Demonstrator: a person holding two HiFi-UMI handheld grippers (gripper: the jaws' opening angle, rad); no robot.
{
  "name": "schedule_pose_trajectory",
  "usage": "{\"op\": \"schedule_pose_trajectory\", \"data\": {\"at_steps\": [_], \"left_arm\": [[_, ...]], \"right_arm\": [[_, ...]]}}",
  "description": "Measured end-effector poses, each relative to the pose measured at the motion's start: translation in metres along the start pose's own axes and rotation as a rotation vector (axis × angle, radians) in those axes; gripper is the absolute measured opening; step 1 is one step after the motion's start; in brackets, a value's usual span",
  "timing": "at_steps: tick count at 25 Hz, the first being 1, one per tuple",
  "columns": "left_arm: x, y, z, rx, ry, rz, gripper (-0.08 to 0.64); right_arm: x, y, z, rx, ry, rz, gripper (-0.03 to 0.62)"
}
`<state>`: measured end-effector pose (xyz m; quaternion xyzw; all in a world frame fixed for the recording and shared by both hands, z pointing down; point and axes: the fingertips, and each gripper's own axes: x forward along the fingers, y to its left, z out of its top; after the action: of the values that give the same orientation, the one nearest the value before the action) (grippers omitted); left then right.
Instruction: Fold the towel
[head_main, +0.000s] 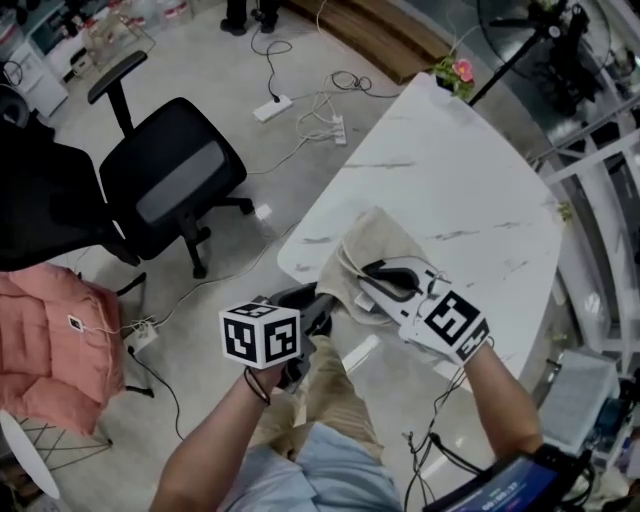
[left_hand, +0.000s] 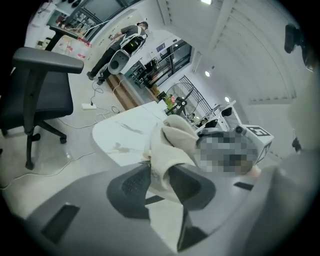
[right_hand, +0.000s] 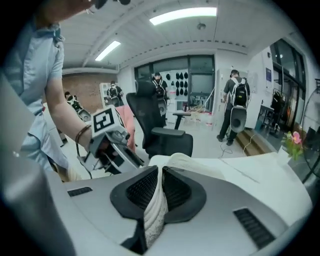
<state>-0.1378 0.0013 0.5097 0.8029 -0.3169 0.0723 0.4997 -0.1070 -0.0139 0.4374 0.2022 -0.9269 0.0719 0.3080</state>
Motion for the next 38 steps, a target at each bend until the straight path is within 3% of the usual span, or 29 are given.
{"op": "schedule_pose_trajectory", "data": {"at_steps": [4, 11, 19, 21, 23, 26, 29, 31, 35, 38], "left_arm": [[0.006, -0.002, 0.011, 0.029, -0.001, 0.015, 0.108], [0.018, 0.004, 0.021, 0.094, 0.031, 0.055, 0.091], [-0.007, 0.017, 0.001, 0.270, 0.194, 0.030, 0.103], [-0.019, 0.022, -0.001, 0.284, 0.203, 0.050, 0.103], [-0.031, 0.025, -0.001, 0.273, 0.193, 0.060, 0.104], [-0.043, 0.022, 0.007, 0.258, 0.144, 0.047, 0.103], [-0.046, 0.006, 0.022, 0.275, 0.090, 0.007, 0.103], [-0.041, -0.012, 0.032, 0.308, 0.072, -0.029, 0.103], [-0.016, -0.049, 0.044, 0.379, 0.065, -0.099, 0.092], [0.009, -0.041, 0.037, 0.448, 0.126, -0.062, 0.083]], "right_arm": [[-0.021, 0.020, 0.029, -0.109, -0.082, 0.023, 0.041], [0.006, 0.067, -0.015, -0.246, 0.036, 0.050, 0.046], [0.042, 0.066, -0.060, -0.387, 0.169, 0.037, 0.060], [0.043, 0.073, -0.058, -0.370, 0.165, 0.066, 0.099], [0.035, 0.079, -0.049, -0.320, 0.125, 0.108, 0.189], [0.008, 0.078, -0.026, -0.238, 0.011, 0.130, 0.216], [-0.030, 0.061, -0.002, -0.157, -0.126, 0.094, 0.214], [-0.050, 0.046, 0.000, -0.096, -0.156, 0.034, 0.173], [-0.056, 0.050, -0.019, -0.038, -0.111, 0.001, 0.129], [-0.036, 0.065, -0.047, -0.064, -0.027, 0.006, 0.096]]}}
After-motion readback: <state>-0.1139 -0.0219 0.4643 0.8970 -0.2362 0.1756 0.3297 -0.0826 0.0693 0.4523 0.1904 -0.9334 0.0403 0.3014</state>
